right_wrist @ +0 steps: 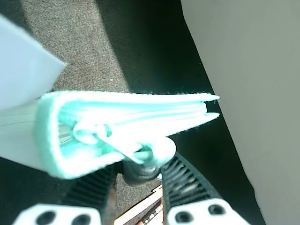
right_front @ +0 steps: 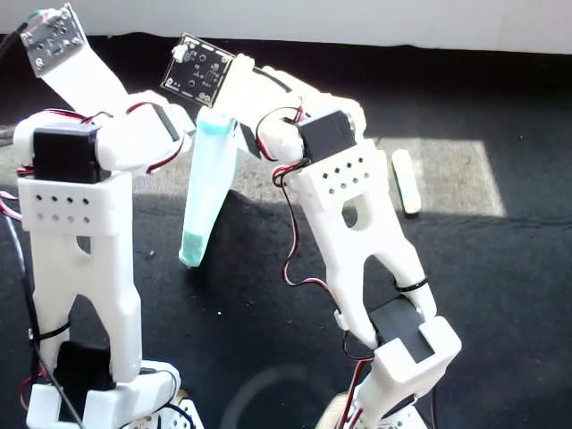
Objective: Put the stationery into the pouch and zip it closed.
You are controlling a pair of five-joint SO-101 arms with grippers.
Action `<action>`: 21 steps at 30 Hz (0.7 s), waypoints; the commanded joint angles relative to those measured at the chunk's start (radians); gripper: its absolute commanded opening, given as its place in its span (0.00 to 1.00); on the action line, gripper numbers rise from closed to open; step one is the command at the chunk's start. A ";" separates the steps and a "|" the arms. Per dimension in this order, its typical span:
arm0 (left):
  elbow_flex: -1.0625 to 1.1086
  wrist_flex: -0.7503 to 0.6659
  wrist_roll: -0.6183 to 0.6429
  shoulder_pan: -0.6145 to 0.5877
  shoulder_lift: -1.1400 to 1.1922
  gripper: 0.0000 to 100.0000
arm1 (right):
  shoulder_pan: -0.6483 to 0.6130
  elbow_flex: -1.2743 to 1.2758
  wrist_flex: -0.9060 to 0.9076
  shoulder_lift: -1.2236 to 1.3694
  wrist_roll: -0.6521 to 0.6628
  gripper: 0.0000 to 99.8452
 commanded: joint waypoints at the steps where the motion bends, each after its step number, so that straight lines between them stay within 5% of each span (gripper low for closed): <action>1: -0.054 0.008 0.011 0.018 -0.088 0.20 | 0.008 -0.013 0.005 -0.001 0.011 0.01; 14: -0.038 0.005 0.038 0.127 -0.142 0.20 | 0.008 -0.018 0.005 0.001 0.011 0.01; 21: 0.110 -0.137 0.058 0.127 -0.143 0.20 | 0.008 -0.019 0.005 -0.001 0.011 0.01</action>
